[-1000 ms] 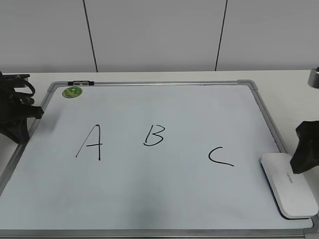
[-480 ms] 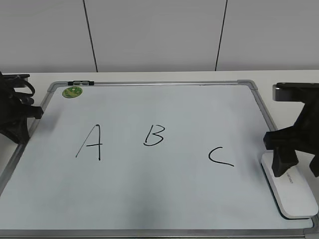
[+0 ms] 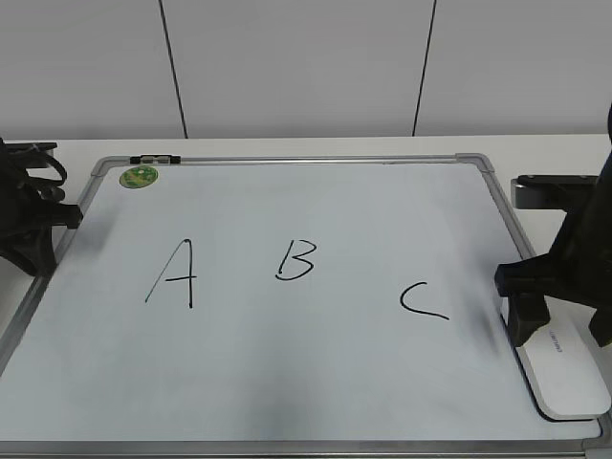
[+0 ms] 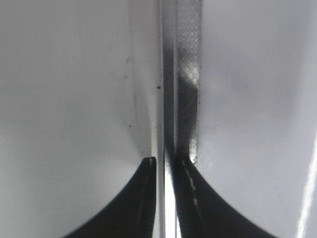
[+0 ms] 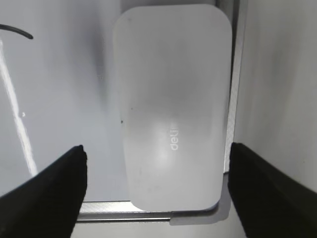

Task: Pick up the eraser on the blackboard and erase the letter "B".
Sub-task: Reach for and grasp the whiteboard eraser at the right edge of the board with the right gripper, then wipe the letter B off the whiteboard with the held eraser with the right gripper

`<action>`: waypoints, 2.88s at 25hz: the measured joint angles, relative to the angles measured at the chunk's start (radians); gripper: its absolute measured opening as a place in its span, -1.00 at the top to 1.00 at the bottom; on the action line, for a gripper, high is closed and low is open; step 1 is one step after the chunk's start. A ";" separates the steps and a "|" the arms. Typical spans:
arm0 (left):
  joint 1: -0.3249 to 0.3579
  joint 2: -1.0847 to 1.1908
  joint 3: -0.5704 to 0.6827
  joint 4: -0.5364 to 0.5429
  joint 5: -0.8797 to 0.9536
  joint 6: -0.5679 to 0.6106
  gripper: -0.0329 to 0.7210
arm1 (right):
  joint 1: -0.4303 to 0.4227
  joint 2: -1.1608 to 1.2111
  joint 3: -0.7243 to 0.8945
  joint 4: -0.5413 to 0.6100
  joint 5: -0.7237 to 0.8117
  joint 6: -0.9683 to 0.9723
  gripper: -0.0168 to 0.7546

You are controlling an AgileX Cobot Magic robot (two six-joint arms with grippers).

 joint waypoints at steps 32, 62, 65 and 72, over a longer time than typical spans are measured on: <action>0.000 0.000 0.000 -0.006 -0.002 0.000 0.58 | -0.097 0.097 -0.008 0.103 -0.040 -0.174 -0.77; 0.000 0.000 0.000 -0.026 -0.004 0.000 0.52 | -0.097 0.145 -0.008 0.089 -0.095 -0.181 -0.40; 0.000 0.000 0.000 -0.032 -0.004 0.000 0.51 | -0.097 0.145 -0.008 0.095 -0.095 -0.181 -0.40; 0.000 0.000 0.000 -0.033 -0.004 0.000 0.50 | -0.093 0.158 -0.141 0.106 0.076 -0.181 -0.40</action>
